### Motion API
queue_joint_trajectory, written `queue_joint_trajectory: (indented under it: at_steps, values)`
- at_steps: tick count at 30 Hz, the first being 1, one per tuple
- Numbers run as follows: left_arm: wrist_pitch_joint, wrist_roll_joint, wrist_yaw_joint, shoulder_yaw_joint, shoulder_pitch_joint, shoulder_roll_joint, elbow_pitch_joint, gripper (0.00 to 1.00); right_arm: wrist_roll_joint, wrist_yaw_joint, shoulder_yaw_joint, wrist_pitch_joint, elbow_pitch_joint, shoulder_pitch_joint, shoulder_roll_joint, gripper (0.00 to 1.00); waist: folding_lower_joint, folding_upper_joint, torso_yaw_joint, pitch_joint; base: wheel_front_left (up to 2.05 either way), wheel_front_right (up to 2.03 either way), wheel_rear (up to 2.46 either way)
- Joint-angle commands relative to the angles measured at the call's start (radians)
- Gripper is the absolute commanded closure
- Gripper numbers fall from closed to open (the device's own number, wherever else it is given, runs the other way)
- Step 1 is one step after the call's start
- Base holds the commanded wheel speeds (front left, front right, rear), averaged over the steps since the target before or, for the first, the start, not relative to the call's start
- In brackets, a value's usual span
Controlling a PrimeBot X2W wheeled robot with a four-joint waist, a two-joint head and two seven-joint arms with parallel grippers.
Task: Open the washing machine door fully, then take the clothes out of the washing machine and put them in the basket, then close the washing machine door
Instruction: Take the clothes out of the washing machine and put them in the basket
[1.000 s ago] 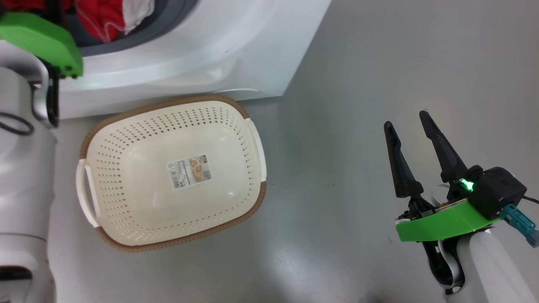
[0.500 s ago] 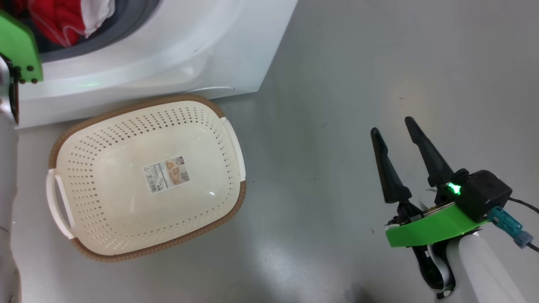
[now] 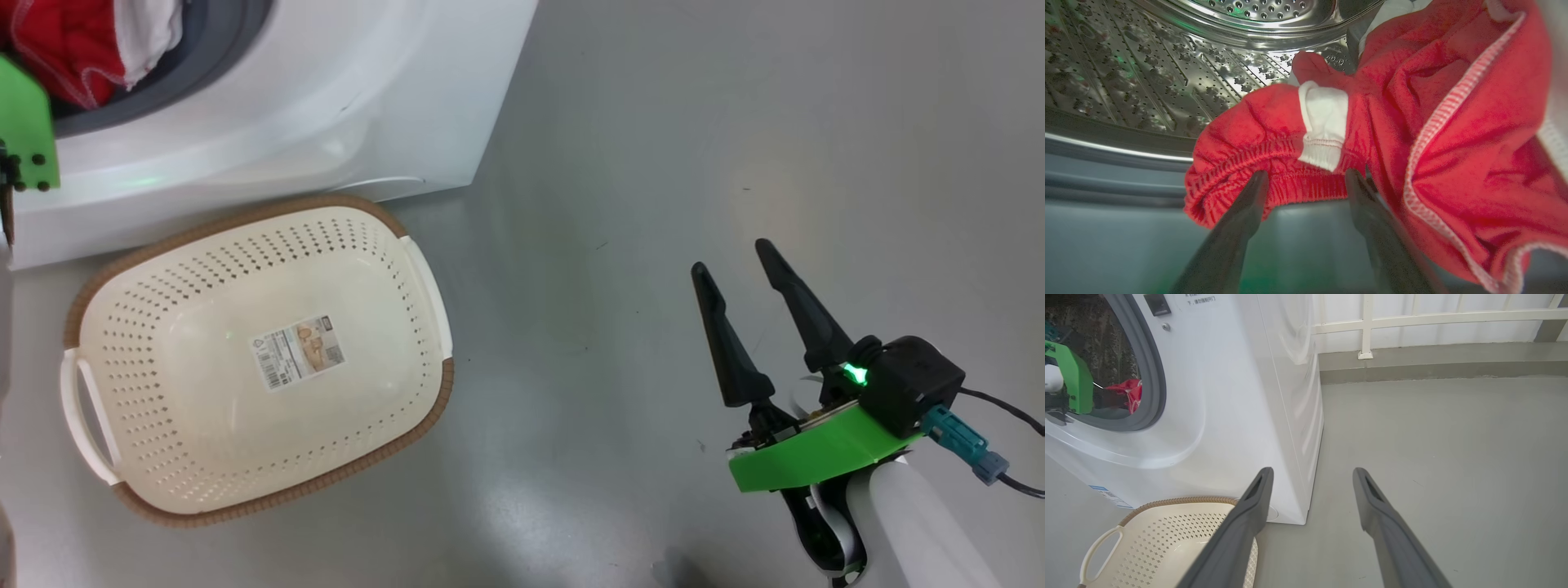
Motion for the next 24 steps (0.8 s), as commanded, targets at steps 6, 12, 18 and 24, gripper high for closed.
queue_joint_trajectory:
  at_steps: [6,12,18,24]
  values:
    - [0.053,0.011,0.016,-0.013,0.015,0.067,-0.009,0.84,0.023,0.006,0.028,-0.006,-0.017,0.012,0.001,0.0,0.0,-0.0001,-0.016,0.002,0.0,0.0,0.0]
    - [0.066,0.01,0.018,-0.026,0.018,0.07,-0.007,1.0,0.026,0.006,0.029,-0.006,-0.017,0.015,0.001,0.0,0.0,-0.0001,-0.017,0.005,0.0,0.0,0.0]
    - [0.026,0.001,0.021,-0.033,0.017,0.07,-0.015,1.0,0.029,0.006,0.029,-0.006,-0.014,0.011,0.001,0.0,0.0,-0.0001,-0.009,0.007,0.0,0.0,0.0]
    - [-0.009,-0.009,0.021,-0.041,0.023,0.061,-0.017,1.0,0.026,0.006,0.029,-0.006,-0.01,0.008,0.001,0.0,0.0,-0.0001,0.0,0.002,0.0,0.0,0.0]
